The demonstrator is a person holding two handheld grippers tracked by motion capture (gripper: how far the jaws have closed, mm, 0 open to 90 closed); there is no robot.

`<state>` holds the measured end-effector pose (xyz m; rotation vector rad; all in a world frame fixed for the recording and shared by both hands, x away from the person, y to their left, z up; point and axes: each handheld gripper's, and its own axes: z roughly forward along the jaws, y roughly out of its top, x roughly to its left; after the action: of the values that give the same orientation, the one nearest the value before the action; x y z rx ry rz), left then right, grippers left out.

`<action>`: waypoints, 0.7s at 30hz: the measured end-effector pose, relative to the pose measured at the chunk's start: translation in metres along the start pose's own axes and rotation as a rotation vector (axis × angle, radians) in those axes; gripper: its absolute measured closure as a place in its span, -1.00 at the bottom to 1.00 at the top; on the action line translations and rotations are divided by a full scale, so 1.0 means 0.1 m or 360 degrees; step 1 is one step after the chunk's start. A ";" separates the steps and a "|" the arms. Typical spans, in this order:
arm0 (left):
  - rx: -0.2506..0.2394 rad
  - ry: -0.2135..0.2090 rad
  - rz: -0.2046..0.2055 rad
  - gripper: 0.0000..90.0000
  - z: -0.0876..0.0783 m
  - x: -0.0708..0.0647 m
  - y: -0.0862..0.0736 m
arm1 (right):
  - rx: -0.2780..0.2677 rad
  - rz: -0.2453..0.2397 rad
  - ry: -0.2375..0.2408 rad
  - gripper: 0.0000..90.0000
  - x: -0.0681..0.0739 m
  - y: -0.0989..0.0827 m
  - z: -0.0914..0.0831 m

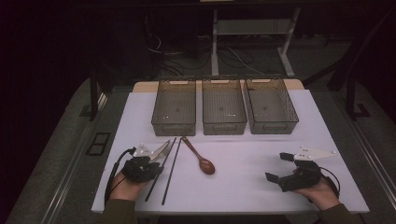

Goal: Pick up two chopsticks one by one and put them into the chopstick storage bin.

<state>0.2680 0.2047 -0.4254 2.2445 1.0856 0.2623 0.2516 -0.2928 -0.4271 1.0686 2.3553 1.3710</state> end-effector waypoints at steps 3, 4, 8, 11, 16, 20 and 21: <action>-0.0005 0.0000 -0.0033 0.60 -0.04 -0.03 -0.10 | 0.0003 -0.0014 0.0008 -0.98 0.01 -0.02 -0.02; -0.0006 0.0008 -0.0043 0.60 -0.04 -0.03 -0.12 | 0.0005 -0.0013 0.0009 -0.98 0.01 -0.03 -0.02; -0.0011 0.0049 -0.0085 0.60 -0.04 -0.06 -0.18 | 0.0018 -0.0005 0.0009 -0.98 0.00 -0.05 -0.03; -0.0010 0.0057 -0.0088 0.60 -0.01 -0.08 -0.19 | 0.0009 -0.0010 0.0009 -0.98 0.01 -0.04 -0.03; 0.0002 0.0097 -0.0057 0.70 0.00 -0.10 -0.18 | 0.0012 -0.0008 0.0003 -0.98 0.00 -0.04 -0.02; 0.0000 0.0107 -0.0030 0.80 0.01 -0.11 -0.18 | 0.0014 -0.0005 0.0000 -0.98 0.00 -0.04 -0.01; -0.0002 0.0105 -0.0035 0.81 0.01 -0.11 -0.18 | 0.0013 -0.0007 0.0000 -0.98 0.00 -0.04 -0.01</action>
<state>0.2502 0.2047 -0.4362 2.2353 1.1434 0.3295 0.2492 -0.2951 -0.4300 1.0650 2.3641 1.3606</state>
